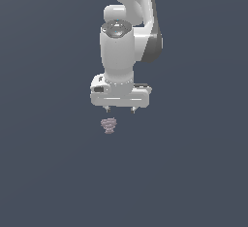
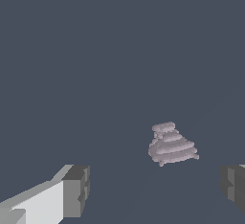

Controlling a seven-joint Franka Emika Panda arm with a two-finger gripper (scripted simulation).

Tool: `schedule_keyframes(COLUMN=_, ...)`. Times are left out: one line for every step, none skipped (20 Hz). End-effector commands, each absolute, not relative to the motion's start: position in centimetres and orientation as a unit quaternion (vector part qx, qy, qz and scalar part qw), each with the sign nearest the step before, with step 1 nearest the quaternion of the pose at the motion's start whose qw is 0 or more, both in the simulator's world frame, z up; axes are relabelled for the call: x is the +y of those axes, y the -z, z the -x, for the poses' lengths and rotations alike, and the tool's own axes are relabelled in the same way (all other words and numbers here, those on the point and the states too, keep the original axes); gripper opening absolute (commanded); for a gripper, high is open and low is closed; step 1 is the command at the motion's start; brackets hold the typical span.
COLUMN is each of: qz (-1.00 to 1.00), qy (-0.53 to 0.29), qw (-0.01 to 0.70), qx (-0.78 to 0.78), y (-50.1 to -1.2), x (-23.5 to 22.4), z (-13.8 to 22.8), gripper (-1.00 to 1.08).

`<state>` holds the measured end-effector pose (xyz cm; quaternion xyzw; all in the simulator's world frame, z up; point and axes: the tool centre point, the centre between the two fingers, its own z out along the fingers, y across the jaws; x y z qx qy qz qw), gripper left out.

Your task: Pick up the object and move it to a goal position.

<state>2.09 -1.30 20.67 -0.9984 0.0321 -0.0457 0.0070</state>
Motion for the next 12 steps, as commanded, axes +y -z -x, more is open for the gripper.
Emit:
schedule_keyframes(qz=0.998, qy=0.044, qw=0.008, qx=0.048, y=-20.4, x=-1.4, z=-2.1, gripper=1.00)
schedule_keyframes(qz=0.997, qy=0.043, qw=0.008, qx=0.056, y=-20.3, x=-1.5, z=-2.1, gripper=1.00)
schedule_keyframes(qz=0.997, qy=0.043, qw=0.009, qx=0.064, y=-20.1, x=-1.6, z=-2.1, gripper=1.00)
schedule_keyframes(qz=0.996, qy=0.042, qw=0.009, qx=0.074, y=-20.0, x=-1.6, z=-2.0, gripper=1.00)
schedule_keyframes(qz=0.996, qy=0.041, qw=0.010, qx=0.083, y=-19.8, x=-1.7, z=-2.0, gripper=1.00)
schedule_keyframes(qz=0.995, qy=0.040, qw=0.010, qx=0.094, y=-19.7, x=-1.8, z=-2.0, gripper=1.00)
schedule_keyframes(qz=0.994, qy=0.039, qw=0.011, qx=0.105, y=-19.5, x=-1.9, z=-2.0, gripper=1.00)
schedule_keyframes(qz=0.992, qy=0.038, qw=0.012, qx=0.117, y=-19.3, x=-2.0, z=-2.0, gripper=1.00)
schedule_keyframes(qz=0.991, qy=0.037, qw=0.012, qx=0.130, y=-19.1, x=-2.1, z=-2.0, gripper=1.00)
schedule_keyframes(qz=0.989, qy=0.036, qw=0.013, qx=0.143, y=-18.9, x=-2.2, z=-2.0, gripper=1.00)
schedule_keyframes(qz=0.987, qy=0.034, qw=0.013, qx=0.157, y=-18.6, x=-2.3, z=-1.9, gripper=1.00)
schedule_keyframes(qz=0.984, qy=0.033, qw=0.014, qx=0.172, y=-18.4, x=-2.4, z=-1.9, gripper=1.00)
